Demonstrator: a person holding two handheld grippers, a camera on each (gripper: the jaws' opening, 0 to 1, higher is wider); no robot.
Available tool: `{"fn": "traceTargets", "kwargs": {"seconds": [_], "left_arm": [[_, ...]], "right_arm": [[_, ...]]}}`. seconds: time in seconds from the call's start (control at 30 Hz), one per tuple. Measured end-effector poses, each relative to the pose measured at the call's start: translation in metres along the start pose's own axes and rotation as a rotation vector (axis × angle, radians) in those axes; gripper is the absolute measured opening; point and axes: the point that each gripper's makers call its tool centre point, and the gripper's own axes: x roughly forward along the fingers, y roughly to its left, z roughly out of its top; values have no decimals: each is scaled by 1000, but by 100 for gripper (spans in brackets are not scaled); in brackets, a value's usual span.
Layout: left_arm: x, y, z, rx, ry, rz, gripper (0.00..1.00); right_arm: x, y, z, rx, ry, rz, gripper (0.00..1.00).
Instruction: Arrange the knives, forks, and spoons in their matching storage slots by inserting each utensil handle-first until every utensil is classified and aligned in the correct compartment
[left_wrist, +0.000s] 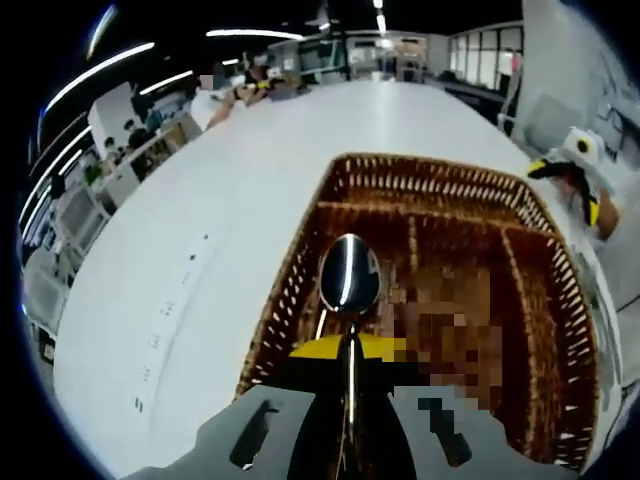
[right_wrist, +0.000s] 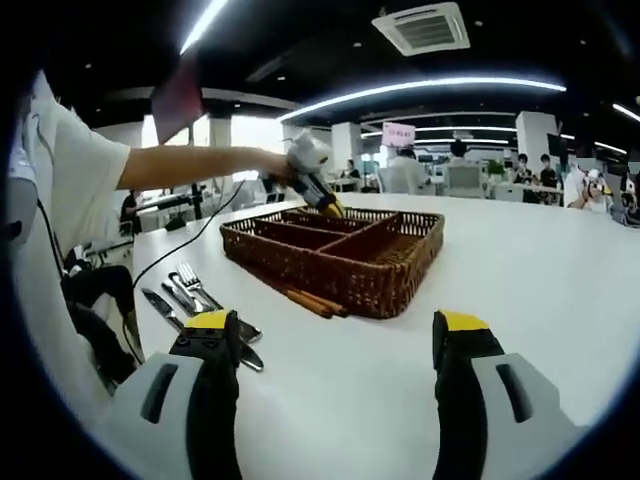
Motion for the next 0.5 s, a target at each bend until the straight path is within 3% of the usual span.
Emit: {"fn": "traceTargets", "kwargs": {"seconds": [0.33, 0.5], "left_arm": [[5, 0, -10, 92, 47, -16, 3], [6, 3, -12, 89, 51, -9, 3]], "right_arm": [[-2, -3, 2, -3, -9, -14, 82], [-2, -6, 3, -7, -9, -15, 82]]}}
